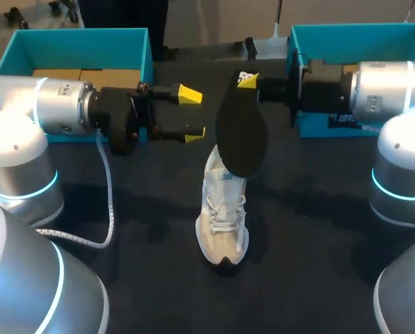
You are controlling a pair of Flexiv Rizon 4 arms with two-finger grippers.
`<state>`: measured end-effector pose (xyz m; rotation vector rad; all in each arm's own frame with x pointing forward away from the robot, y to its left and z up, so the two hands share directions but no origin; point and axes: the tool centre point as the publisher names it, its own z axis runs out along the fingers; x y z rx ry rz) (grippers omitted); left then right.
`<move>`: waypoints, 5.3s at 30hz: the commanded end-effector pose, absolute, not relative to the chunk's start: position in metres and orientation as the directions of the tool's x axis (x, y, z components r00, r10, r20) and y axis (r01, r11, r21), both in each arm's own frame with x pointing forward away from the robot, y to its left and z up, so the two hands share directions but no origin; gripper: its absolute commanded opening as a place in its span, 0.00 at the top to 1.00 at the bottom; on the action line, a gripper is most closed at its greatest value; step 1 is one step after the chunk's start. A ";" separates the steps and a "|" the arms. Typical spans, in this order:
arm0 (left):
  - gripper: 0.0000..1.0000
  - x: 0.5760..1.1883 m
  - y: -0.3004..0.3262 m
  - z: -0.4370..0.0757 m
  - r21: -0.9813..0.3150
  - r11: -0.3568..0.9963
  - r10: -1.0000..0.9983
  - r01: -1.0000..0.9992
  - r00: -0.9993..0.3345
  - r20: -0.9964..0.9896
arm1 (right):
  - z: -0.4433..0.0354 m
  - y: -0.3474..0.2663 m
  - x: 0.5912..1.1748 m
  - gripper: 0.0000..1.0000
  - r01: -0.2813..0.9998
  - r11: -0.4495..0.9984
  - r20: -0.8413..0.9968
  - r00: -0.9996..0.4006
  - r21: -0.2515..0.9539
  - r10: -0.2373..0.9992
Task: Take the shoe out of the shoebox, open the shoe tongue, remove and reinsert the insole, then place the shoe into the shoebox
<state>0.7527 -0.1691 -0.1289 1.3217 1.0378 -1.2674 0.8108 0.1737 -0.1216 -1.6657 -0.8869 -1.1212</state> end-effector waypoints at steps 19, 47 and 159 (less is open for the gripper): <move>0.66 0.755 -0.196 -0.134 0.104 -0.129 -0.080 0.986 0.095 -0.992 | -0.131 0.211 0.814 1.00 0.891 -0.318 0.928 0.364 -0.324 0.075; 1.00 0.751 -0.172 -0.131 0.083 -0.151 -0.064 0.985 0.074 -0.995 | -0.126 0.176 0.784 0.00 0.989 -0.150 0.997 0.018 -0.007 0.069; 1.00 0.736 -0.161 -0.107 -0.651 0.026 0.103 -0.759 -0.646 0.757 | -0.137 0.121 0.747 0.00 0.995 -0.084 0.995 -0.043 0.050 0.085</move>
